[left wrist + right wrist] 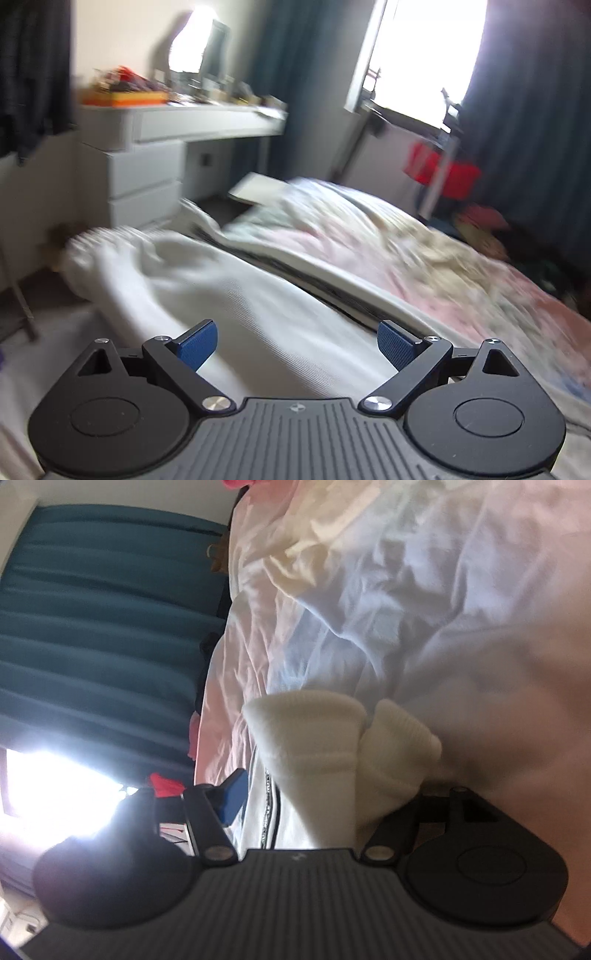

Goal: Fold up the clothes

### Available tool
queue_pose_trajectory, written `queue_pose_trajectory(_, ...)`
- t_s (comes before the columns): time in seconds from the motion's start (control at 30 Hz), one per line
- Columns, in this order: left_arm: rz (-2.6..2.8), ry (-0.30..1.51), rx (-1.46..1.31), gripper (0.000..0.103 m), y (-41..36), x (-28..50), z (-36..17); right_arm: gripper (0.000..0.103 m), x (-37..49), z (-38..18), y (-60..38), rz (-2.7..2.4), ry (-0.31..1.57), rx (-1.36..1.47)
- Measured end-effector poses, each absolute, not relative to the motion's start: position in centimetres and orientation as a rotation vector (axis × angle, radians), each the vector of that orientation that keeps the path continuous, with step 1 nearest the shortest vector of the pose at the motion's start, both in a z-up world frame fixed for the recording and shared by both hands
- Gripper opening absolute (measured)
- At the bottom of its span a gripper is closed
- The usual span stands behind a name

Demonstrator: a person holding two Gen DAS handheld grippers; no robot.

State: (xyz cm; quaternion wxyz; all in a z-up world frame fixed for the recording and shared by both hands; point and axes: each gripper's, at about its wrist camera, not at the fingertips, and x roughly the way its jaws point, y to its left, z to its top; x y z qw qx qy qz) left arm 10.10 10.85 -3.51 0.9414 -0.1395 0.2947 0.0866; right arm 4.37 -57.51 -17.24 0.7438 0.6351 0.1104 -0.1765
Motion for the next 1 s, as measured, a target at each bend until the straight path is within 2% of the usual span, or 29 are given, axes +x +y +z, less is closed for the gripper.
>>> queue_pose_trajectory(0.2,-0.064,0.633,-0.041,0.095,2.7,11.5,-6.9,0.066,5.1,-17.0,-57.4,-0.383,0.270,1.322)
queue_pose_trajectory(0.37,-0.111,0.708,0.089,0.095,0.3,11.2,-10.7,0.065,5.9,-16.4,-57.0,-0.396,0.312,1.233)
queue_pose_trajectory(0.5,-0.117,0.750,0.124,0.096,0.4,11.4,-12.7,0.062,6.4,-15.5,-56.5,-0.400,0.358,1.106)
queue_pose_trajectory(0.8,-0.121,0.762,0.130,0.096,0.6,11.5,-12.1,0.057,8.1,-14.1,-54.7,-0.450,0.487,0.857)
queue_pose_trajectory(0.83,-0.123,0.763,0.130,0.096,0.6,11.5,-12.1,0.055,8.3,-14.0,-54.6,-0.453,0.490,0.834)
queue_pose_trajectory(1.0,-0.126,0.761,0.141,0.097,0.5,11.6,-11.9,0.027,8.1,-13.3,-54.4,-0.475,0.461,0.813)
